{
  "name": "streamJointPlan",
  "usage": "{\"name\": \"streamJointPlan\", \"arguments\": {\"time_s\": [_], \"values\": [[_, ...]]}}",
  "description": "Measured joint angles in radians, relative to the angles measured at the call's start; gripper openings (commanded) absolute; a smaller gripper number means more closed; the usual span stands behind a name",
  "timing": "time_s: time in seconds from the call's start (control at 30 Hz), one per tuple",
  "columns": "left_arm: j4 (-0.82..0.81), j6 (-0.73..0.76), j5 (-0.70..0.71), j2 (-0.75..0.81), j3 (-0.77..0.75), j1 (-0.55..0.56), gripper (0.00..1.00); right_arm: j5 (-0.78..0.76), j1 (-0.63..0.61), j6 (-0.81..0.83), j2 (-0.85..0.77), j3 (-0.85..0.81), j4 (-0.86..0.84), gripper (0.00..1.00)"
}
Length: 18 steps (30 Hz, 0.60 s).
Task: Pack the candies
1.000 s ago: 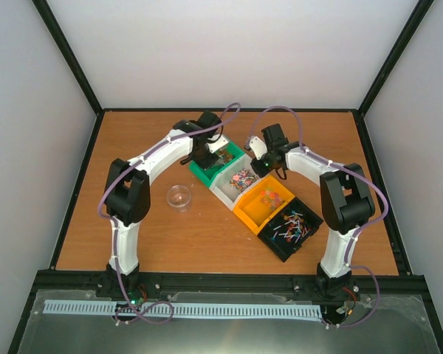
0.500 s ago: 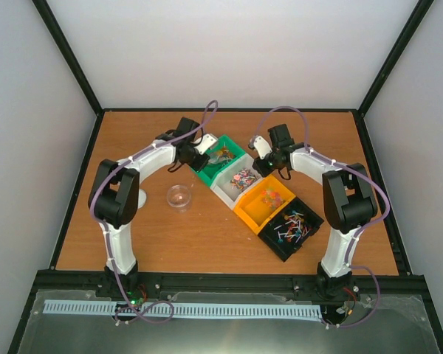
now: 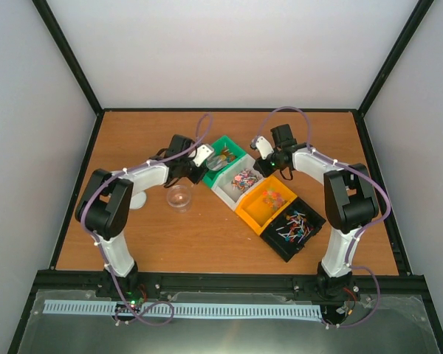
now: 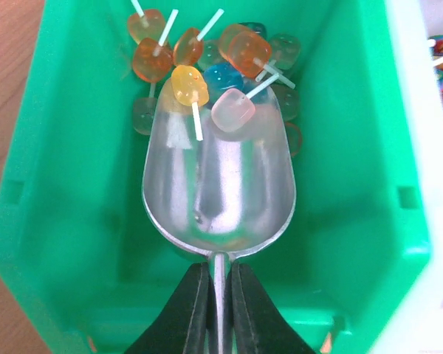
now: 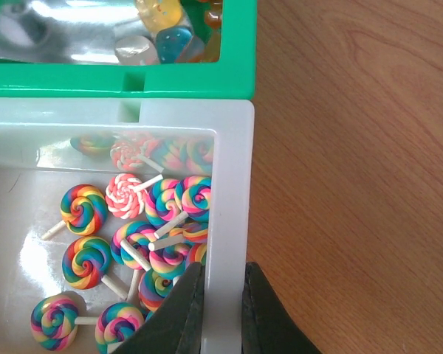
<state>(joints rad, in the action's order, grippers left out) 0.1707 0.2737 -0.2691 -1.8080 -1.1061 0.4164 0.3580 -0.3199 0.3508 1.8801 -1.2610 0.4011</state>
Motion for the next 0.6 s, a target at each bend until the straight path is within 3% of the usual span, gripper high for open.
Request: {"name": "streamJointPlan", "arguments": {"time_s": [0.3, 0.6], "values": [[-0.12, -0.043, -0.056, 0.079, 0.097, -0.036, 0.01, 0.02, 0.014, 0.0, 0.0, 0.0, 0.008, 0.03], [-0.214, -0.089, -0.206, 0.154, 0.174, -0.132, 0.01, 0.055, 0.048, 0.0, 0.0, 0.0, 0.025, 0.03]]}}
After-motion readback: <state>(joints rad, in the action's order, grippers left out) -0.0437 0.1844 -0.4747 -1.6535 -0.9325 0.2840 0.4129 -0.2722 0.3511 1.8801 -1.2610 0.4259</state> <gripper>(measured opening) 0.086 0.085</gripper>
